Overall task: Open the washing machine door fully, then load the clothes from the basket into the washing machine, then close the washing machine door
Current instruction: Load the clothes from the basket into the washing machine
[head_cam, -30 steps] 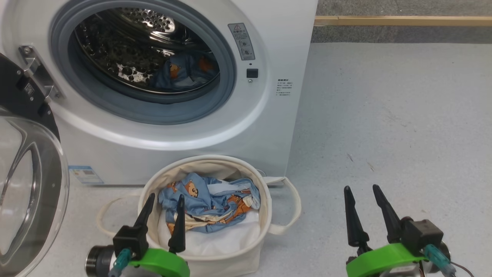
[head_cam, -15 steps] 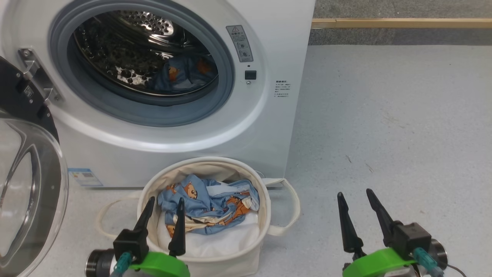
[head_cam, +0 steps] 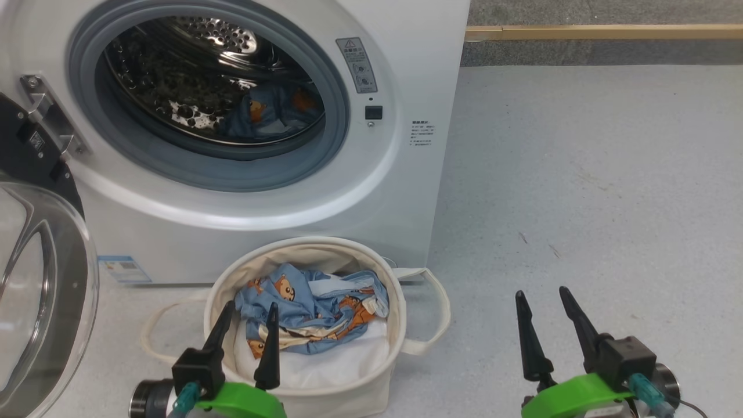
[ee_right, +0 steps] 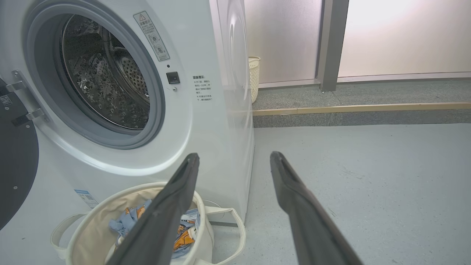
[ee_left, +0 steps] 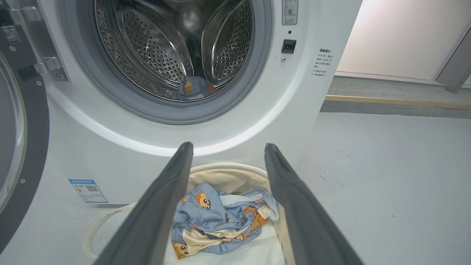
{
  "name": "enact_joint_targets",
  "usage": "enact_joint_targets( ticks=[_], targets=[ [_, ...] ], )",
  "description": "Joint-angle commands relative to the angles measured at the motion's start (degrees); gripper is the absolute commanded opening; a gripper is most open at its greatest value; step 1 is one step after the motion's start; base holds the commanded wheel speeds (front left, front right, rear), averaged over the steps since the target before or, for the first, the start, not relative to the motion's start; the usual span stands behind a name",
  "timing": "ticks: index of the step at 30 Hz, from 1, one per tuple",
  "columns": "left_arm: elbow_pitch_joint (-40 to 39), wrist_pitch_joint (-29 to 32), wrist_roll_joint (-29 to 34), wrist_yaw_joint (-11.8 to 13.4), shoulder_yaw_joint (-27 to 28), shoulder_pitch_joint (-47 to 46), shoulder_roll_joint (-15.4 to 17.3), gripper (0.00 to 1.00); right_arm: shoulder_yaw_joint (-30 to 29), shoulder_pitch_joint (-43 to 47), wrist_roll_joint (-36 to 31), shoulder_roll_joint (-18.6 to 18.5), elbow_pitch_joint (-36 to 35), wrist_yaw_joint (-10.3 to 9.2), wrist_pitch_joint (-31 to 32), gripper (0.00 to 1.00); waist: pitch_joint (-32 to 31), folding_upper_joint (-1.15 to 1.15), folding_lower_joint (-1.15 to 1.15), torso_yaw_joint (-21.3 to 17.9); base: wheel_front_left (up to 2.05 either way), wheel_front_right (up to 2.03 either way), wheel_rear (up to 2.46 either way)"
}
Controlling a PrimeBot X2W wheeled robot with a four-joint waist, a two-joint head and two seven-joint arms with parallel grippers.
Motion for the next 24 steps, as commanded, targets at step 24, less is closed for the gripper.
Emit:
enact_joint_targets(
  ticks=[24],
  targets=[
    [0.74,-0.27,0.19,0.19,0.39,-5.16,0.77,1.0,-0.75,-3.19,-2.02,-0.12,-2.03,0.05,-0.29,1.0,7.06,0.0,0.01,-0.91,0.0,0.0,0.0]
  ],
)
